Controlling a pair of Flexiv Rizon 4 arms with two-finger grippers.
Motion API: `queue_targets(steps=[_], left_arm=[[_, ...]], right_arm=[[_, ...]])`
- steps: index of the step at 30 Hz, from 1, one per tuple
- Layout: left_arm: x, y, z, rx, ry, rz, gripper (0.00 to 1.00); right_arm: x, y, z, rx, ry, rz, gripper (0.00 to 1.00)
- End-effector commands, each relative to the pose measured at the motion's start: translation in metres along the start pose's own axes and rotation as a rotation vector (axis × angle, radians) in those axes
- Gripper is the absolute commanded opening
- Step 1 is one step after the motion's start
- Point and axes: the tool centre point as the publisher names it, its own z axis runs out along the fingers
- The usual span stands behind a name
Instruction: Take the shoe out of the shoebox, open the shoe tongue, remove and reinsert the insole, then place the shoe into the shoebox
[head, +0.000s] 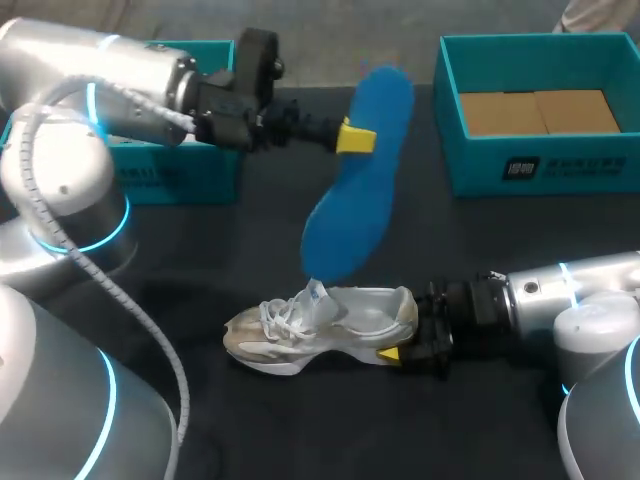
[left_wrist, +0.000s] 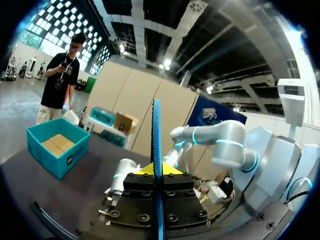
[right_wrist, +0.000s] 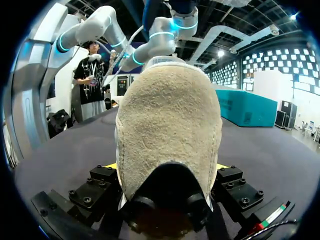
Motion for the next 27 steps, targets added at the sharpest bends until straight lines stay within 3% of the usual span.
queue_targets(steps=[1, 8, 22, 27], left_arm=[[0.024, -0.008, -0.015, 0.061, -0.025, -0.004, 0.0], [0.055, -0.025, -0.027, 0.126, -0.075, -0.013, 0.0], [0.055, -0.025, -0.027, 0.126, -0.075, -0.013, 0.0], [0.063, -0.042, -0.036, 0.153, -0.059, -0.067, 0.0]], right_arm=[[0.0, -0.001, 0.002, 0.003, 0.0, 0.0, 0.0], [0.0, -0.001, 0.002, 0.003, 0.0, 0.0, 0.0], [0.0, -0.001, 0.002, 0.003, 0.0, 0.0, 0.0], [0.0, -0.001, 0.002, 0.003, 0.0, 0.0, 0.0]])
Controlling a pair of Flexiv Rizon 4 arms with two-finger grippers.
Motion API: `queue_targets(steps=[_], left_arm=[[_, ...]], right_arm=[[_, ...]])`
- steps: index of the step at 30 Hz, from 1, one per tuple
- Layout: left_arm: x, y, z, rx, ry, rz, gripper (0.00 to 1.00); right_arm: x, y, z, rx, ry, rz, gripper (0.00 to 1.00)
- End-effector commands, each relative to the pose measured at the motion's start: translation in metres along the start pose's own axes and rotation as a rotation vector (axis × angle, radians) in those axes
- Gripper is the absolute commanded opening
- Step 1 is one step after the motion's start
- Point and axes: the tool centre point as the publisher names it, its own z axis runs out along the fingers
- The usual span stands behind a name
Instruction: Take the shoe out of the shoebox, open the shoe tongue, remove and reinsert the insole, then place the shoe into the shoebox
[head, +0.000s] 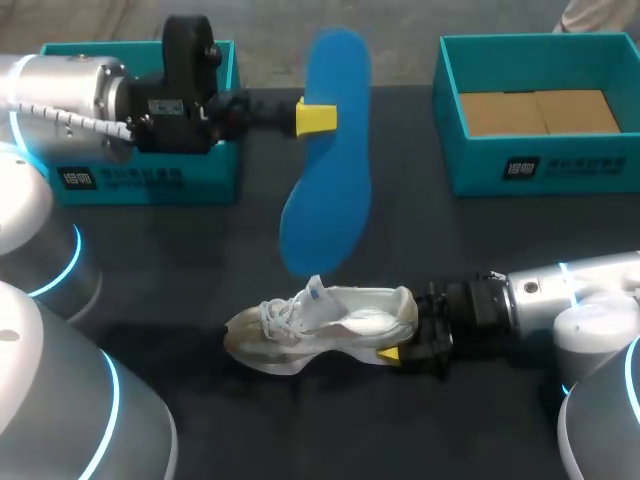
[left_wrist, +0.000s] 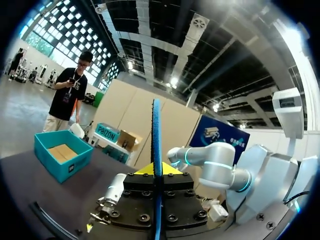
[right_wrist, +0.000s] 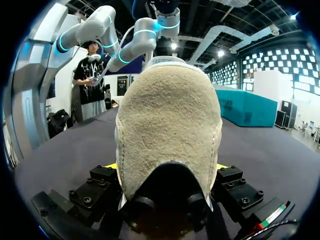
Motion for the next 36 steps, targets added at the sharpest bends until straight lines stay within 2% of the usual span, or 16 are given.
queue_targets(steps=[1, 5, 7, 11, 15, 20, 24, 31, 36], left_arm=[[0.007, -0.012, -0.005, 0.004, -0.012, -0.03, 0.0], [0.014, -0.018, -0.012, -0.024, -0.012, -0.062, 0.0], [0.018, -0.017, -0.015, -0.04, -0.03, -0.051, 0.0], [0.026, -0.01, -0.023, -0.061, 0.021, -0.06, 0.0], [0.031, -0.003, -0.032, -0.072, 0.024, -0.058, 0.0], [0.033, -0.002, -0.037, -0.046, -0.01, -0.058, 0.0], [0.036, -0.003, -0.038, -0.035, -0.004, -0.072, 0.0], [0.05, -0.005, -0.035, -0.078, 0.016, -0.059, 0.0], [0.05, -0.008, -0.034, -0.076, 0.015, -0.062, 0.0]], right_arm=[[0.0, -0.001, 0.001, 0.003, 0.0, 0.0, 0.0], [0.0, -0.001, 0.001, 0.003, 0.0, 0.0, 0.0], [0.0, -0.001, 0.001, 0.003, 0.0, 0.0, 0.0], [0.0, -0.001, 0.001, 0.003, 0.0, 0.0, 0.0], [0.0, -0.001, 0.001, 0.003, 0.0, 0.0, 0.0], [0.0, -0.001, 0.001, 0.003, 0.0, 0.0, 0.0], [0.0, -0.001, 0.001, 0.003, 0.0, 0.0, 0.0], [0.0, -0.001, 0.001, 0.003, 0.0, 0.0, 0.0], [0.0, -0.001, 0.001, 0.003, 0.0, 0.0, 0.0]])
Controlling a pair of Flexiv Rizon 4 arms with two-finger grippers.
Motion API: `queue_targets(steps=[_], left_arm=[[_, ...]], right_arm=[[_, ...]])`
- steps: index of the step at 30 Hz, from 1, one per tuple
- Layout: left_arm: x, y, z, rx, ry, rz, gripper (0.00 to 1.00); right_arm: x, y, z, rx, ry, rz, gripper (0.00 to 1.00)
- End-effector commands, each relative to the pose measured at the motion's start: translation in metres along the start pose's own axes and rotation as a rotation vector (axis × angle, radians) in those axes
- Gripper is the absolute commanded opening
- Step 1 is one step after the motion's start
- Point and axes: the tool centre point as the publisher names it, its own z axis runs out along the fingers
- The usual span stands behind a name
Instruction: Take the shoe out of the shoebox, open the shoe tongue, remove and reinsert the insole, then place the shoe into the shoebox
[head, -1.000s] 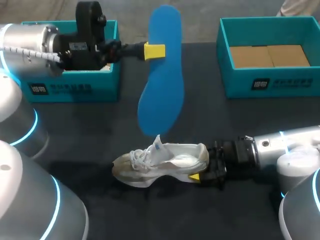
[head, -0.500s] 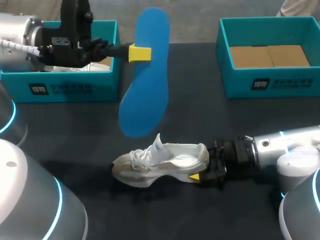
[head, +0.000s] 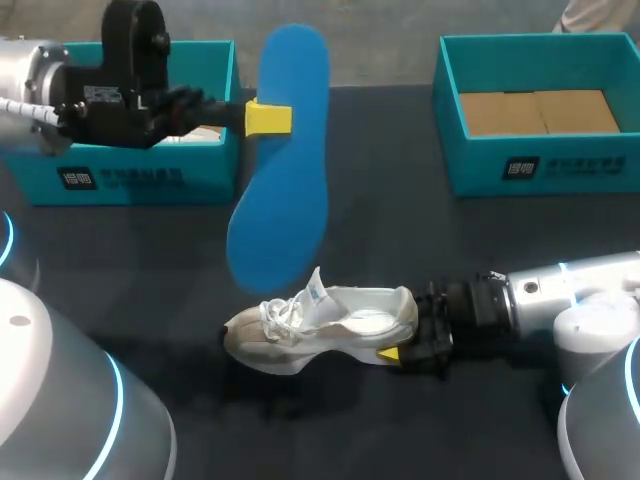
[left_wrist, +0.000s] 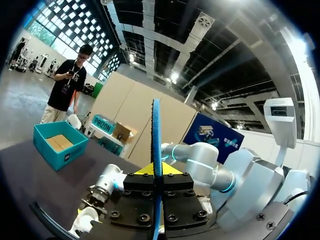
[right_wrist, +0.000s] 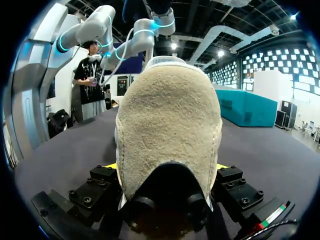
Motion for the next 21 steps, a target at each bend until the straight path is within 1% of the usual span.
queue_targets(steps=[1, 6, 17, 18, 19, 20, 21], left_arm=[[0.0006, -0.0025, 0.0004, -0.003, 0.004, -0.014, 0.0], [-0.004, -0.0022, 0.005, -0.009, 0.014, -0.036, 0.0], [-0.004, -0.0022, 0.005, -0.009, 0.014, -0.036, 0.0], [-0.004, -0.0022, 0.005, -0.009, 0.014, -0.036, 0.0], [-0.004, -0.0022, 0.005, -0.009, 0.014, -0.036, 0.0], [-0.004, -0.0022, 0.005, -0.009, 0.014, -0.036, 0.0], [-0.004, -0.0022, 0.005, -0.009, 0.014, -0.036, 0.0]], right_arm=[[0.0004, -0.0008, 0.0014, 0.003, 0.0, 0.0, 0.0], [0.0004, -0.0008, 0.0014, 0.003, 0.0, 0.0, 0.0], [0.0004, -0.0008, 0.0014, 0.003, 0.0, 0.0, 0.0], [0.0004, -0.0008, 0.0014, 0.003, 0.0, 0.0, 0.13], [0.0006, -0.0001, 0.0002, 0.01, -0.001, -0.001, 0.44], [0.0009, 0.0003, -0.0011, 0.015, -0.004, 0.0, 0.94], [0.0015, 0.0007, -0.0029, 0.018, -0.01, 0.003, 1.0]])
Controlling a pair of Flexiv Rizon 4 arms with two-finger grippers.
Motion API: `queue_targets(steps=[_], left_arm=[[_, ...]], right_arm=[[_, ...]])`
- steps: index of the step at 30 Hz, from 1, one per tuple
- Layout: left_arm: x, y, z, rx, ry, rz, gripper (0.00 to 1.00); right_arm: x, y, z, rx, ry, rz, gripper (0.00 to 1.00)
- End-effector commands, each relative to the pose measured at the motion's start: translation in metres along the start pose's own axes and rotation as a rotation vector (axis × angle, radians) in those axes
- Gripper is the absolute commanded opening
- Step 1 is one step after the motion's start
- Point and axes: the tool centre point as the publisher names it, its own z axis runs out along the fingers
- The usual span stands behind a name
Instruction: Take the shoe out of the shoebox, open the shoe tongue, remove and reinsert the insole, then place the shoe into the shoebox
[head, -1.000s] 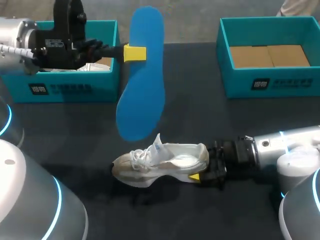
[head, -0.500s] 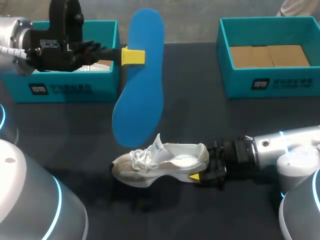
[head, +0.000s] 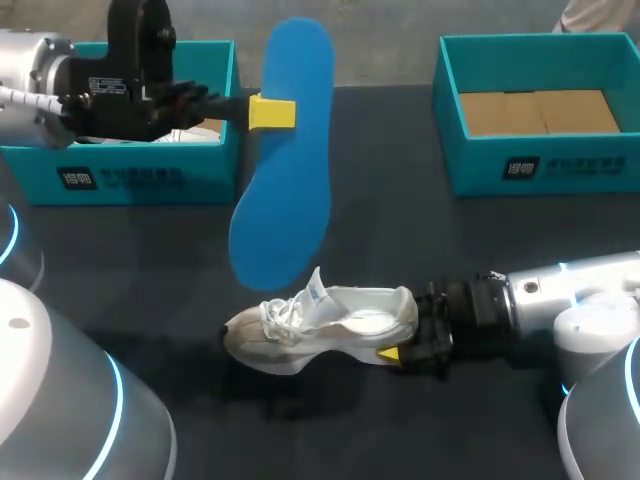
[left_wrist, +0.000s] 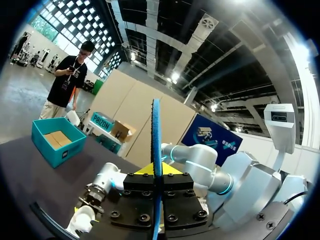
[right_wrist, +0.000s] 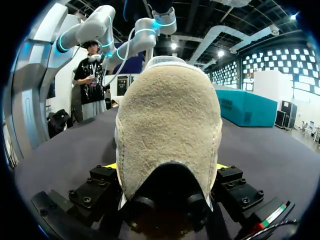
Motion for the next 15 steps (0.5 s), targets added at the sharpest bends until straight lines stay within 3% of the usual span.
queue_targets(steps=[1, 7, 15], left_arm=[[-0.001, 0.0, 0.001, -0.003, 0.0, -0.001, 0.0], [-0.001, 0.0, 0.001, -0.003, 0.0, -0.001, 0.0], [-0.001, 0.0, 0.001, -0.003, 0.0, -0.001, 0.0]], right_arm=[[0.002, 0.002, -0.004, 0.019, -0.015, 0.006, 1.0], [0.006, 0.007, -0.017, 0.054, -0.044, 0.007, 1.0], [0.005, 0.016, -0.033, 0.255, 0.011, 0.027, 1.0]])
